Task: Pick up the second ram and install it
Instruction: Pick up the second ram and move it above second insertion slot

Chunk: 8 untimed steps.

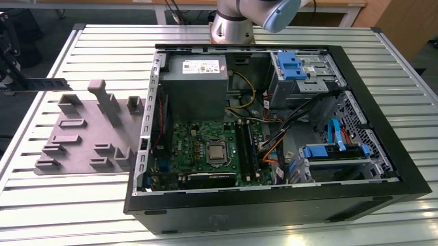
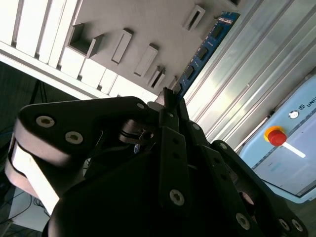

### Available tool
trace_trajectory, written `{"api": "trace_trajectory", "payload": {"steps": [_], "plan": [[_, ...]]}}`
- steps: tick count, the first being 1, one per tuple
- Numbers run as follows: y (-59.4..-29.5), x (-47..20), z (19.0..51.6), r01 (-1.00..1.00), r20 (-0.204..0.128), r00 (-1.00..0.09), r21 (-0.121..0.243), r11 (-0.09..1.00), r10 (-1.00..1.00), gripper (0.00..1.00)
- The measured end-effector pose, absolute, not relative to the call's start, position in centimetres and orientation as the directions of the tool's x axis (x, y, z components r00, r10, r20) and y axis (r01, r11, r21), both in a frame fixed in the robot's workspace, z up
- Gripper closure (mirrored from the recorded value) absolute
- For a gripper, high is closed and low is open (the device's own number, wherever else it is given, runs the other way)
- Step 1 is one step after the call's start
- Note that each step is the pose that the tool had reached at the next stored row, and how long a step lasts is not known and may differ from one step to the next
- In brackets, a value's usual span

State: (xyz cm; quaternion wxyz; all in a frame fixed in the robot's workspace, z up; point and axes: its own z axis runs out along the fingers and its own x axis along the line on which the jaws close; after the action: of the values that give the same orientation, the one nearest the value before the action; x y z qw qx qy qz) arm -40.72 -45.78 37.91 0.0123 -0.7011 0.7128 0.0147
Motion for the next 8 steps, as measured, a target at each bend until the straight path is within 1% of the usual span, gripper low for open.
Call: {"api": "trace_trajectory", "payload": {"steps": [8], "plan": [[-45.7, -40.7, 39.3, -1.000, -0.038, -0.017, 0.004, 0.016, -0.999, 0.86]]}}
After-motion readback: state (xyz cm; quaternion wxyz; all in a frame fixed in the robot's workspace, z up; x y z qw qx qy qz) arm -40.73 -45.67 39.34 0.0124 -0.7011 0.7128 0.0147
